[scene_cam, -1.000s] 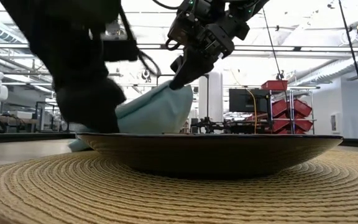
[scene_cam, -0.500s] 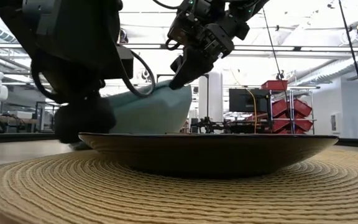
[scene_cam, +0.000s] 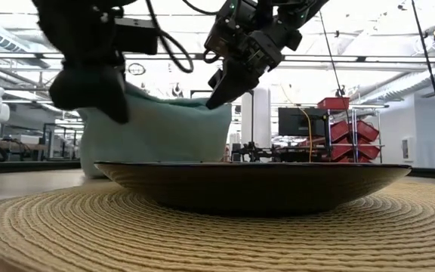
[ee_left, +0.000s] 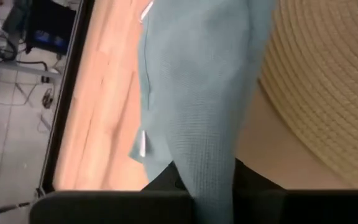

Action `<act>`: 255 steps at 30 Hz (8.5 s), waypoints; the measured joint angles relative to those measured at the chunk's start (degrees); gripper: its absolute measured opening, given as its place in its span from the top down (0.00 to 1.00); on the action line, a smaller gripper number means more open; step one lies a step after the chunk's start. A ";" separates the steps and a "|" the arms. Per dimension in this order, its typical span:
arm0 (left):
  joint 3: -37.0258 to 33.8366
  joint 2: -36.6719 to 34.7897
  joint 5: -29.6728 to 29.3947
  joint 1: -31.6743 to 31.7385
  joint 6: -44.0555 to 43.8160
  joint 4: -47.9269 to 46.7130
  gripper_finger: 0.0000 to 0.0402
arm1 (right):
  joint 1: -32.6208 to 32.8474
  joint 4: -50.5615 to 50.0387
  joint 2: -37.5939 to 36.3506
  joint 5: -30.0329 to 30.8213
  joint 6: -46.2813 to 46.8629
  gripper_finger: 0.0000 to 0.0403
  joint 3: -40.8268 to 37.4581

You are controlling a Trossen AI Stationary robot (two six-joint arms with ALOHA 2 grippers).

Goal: Set table place
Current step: Fold the blue napkin

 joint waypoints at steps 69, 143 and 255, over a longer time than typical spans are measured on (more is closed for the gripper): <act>-23.28 -12.45 13.71 37.21 28.90 31.92 0.44 | -17.63 3.64 24.11 -8.68 7.64 0.89 25.51; -31.39 -20.03 32.67 43.38 34.90 33.11 0.36 | -12.58 1.33 27.20 -9.09 14.22 0.59 25.46; 16.76 -37.93 31.34 42.58 47.87 23.91 1.00 | -8.97 23.47 -17.35 -10.03 14.03 0.75 -19.15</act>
